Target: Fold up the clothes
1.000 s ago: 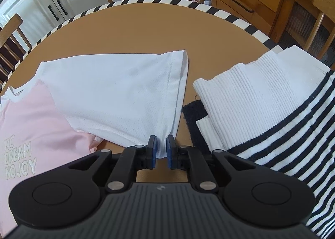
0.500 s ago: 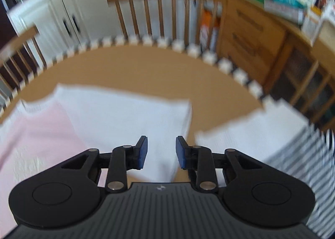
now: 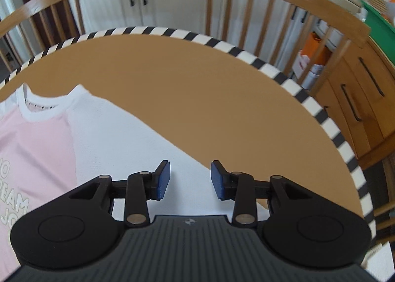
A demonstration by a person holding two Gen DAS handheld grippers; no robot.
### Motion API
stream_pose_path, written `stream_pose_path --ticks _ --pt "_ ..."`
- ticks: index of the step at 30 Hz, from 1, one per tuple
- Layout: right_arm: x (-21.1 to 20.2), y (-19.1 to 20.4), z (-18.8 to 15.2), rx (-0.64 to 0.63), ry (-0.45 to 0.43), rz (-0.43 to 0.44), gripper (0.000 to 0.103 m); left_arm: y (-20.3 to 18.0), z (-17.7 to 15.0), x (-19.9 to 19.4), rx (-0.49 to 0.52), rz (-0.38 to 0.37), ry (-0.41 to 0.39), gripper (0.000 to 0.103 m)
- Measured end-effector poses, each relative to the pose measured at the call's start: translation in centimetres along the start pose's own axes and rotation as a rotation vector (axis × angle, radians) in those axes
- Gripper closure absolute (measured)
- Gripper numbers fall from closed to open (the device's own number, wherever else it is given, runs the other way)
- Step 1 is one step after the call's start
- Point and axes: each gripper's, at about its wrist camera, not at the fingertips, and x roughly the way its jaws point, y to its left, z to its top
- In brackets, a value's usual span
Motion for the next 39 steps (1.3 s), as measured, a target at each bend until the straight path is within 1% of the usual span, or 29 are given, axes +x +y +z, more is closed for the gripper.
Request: stream_pose_path --ticks 1,2,3,4,5,6,7,8,9,13,16,20,23,26,27,28,30,31,32,33,34,35,36,37,38,39 --pt "0.5 0.5 0.1 -0.012 0.004 0.001 0.065 0.0 0.0 0.1 -0.002 -0.015 0.001 0.084" --pt "0.9 0.8 0.1 -0.022 0.005 0.002 0.065 -0.4 -0.1 0.2 0.022 -0.006 -0.004 0.095" --pt "1.2 1.1 0.0 -0.031 0.006 0.002 0.065 -1.1 0.0 0.2 0.061 0.017 -0.011 0.1" --pt "1.3 1.2 0.1 -0.028 -0.005 0.014 0.065 -1.9 0.0 0.1 0.103 0.041 -0.018 0.102" --pt "1.4 1.2 0.2 -0.017 -0.004 0.027 0.065 -2.3 0.1 0.2 0.125 0.056 -0.021 0.102" --pt "1.4 1.1 0.3 -0.006 -0.003 0.034 0.07 -2.4 0.2 0.2 0.116 0.054 -0.021 0.102" --pt "1.4 1.0 0.4 0.006 -0.002 0.04 0.086 -2.2 0.3 0.2 0.098 0.045 -0.02 0.102" --pt "1.3 0.9 0.4 0.018 0.0 0.047 0.096 -2.1 0.4 0.2 0.08 0.037 -0.019 0.102" --pt "1.3 0.8 0.4 0.027 -0.004 0.047 0.101 -2.0 0.4 0.1 0.07 0.029 -0.019 0.102" --pt "1.2 0.2 0.4 0.052 -0.033 0.025 0.103 -1.5 0.4 0.3 0.079 0.087 -0.037 0.102" --pt "1.4 -0.2 0.4 0.071 -0.038 0.013 0.103 -0.6 0.7 0.8 0.045 0.104 -0.046 0.102" --pt "1.7 -0.7 0.4 0.079 -0.047 -0.026 0.103 -0.2 1.4 1.5 0.05 0.127 -0.059 0.102" --pt "1.8 -1.2 0.3 0.121 -0.055 -0.039 0.103 0.0 1.8 1.8 0.054 0.136 -0.068 0.102" --pt "1.0 -1.3 0.0 0.143 -0.089 -0.04 0.102 0.4 2.1 1.8 0.045 0.138 -0.071 0.101" --pt "0.1 -1.2 -0.2 0.141 -0.106 -0.038 0.101 0.5 2.1 1.5 0.037 0.152 -0.075 0.1" --pt "-0.7 -1.0 -0.5 0.14 -0.123 -0.035 0.098 0.7 2.0 0.8 0.025 0.175 -0.09 0.099" --pt "-3.1 -0.5 -1.7 0.132 -0.154 -0.004 0.092 1.3 1.7 -1.3 -0.02 0.211 -0.128 0.086" --pt "-4.5 -0.3 -2.5 0.13 -0.17 0.013 0.089 1.4 1.2 -2.9 -0.063 0.204 -0.157 0.08" --pt "-5.8 -0.1 -3.3 0.127 -0.185 0.03 0.086 1.3 0.4 -4.7 -0.099 0.18 -0.188 0.067" --pt "-6.6 0.2 -4.7 0.139 -0.187 0.036 0.07 0.8 -0.6 -6.1 -0.114 0.16 -0.198 0.057" --pt "-7.4 0.4 -6.0 0.152 -0.188 0.043 0.053 0.1 -1.7 -7.4 -0.121 0.143 -0.199 0.053" --pt "-7.7 0.7 -7.5 0.157 -0.17 0.051 0.055 -0.7 -2.8 -8.7 -0.129 0.127 -0.199 0.046" --pt "-7.9 1.0 -9.0 0.154 -0.157 0.05 0.061 -1.5 -4.1 -9.8 -0.137 0.11 -0.196 0.046" --pt "-8.7 1.4 -10.6 0.181 -0.168 0.033 0.061 -2.5 -5.4 -10.9 -0.146 0.092 -0.192 0.045" --pt "-9.5 1.8 -12.2 0.209 -0.179 0.015 0.06 -3.6 -6.8 -12.2 -0.155 0.067 -0.192 0.039" --pt "-10.3 2.2 -13.8 0.237 -0.19 -0.002 0.059 -4.7 -8.2 -13.6 -0.164 0.047 -0.204 0.03"
